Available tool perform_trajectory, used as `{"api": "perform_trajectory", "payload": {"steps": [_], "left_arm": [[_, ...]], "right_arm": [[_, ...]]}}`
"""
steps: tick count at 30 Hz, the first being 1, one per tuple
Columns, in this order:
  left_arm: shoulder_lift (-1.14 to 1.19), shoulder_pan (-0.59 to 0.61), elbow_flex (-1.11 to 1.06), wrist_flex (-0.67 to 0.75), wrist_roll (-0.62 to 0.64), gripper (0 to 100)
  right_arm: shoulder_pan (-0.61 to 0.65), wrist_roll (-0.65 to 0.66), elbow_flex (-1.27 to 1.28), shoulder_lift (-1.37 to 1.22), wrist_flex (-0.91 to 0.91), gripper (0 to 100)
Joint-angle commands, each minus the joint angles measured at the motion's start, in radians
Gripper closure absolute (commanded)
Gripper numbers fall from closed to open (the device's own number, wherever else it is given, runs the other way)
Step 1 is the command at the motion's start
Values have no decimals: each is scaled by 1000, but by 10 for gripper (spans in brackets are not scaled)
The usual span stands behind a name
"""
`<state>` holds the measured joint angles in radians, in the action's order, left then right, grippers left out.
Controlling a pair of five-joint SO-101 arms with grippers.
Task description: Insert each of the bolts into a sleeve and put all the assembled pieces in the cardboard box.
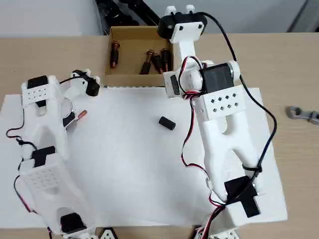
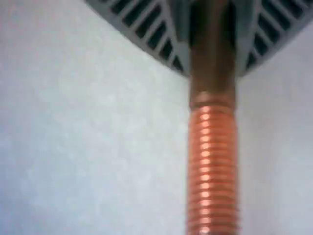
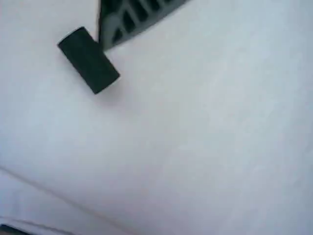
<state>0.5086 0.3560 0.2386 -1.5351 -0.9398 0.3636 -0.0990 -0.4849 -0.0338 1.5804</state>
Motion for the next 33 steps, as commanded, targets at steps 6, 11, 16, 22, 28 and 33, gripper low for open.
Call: {"api": "perform_trajectory", "payload": {"steps": [6, 11, 16, 22, 28, 33], "left_arm": [[-256, -44, -5, -160, -169, 994], [-305, -57, -19, -218, -292, 994], [-354, -57, -45, -218, -491, 994], [-371, -101, -50, -218, -652, 994], [-361, -133, -87, -215, -758, 993], [-361, -133, -170, -127, -876, 993]], "right_arm": [[-7, -11, -41, 44, 24, 779], [-7, -11, -41, 45, 62, 779], [-7, -11, -41, 47, 61, 779], [-7, -2, -41, 51, 76, 779], [-7, 81, -40, 51, 90, 779], [-7, 132, -40, 44, 87, 779]]}}
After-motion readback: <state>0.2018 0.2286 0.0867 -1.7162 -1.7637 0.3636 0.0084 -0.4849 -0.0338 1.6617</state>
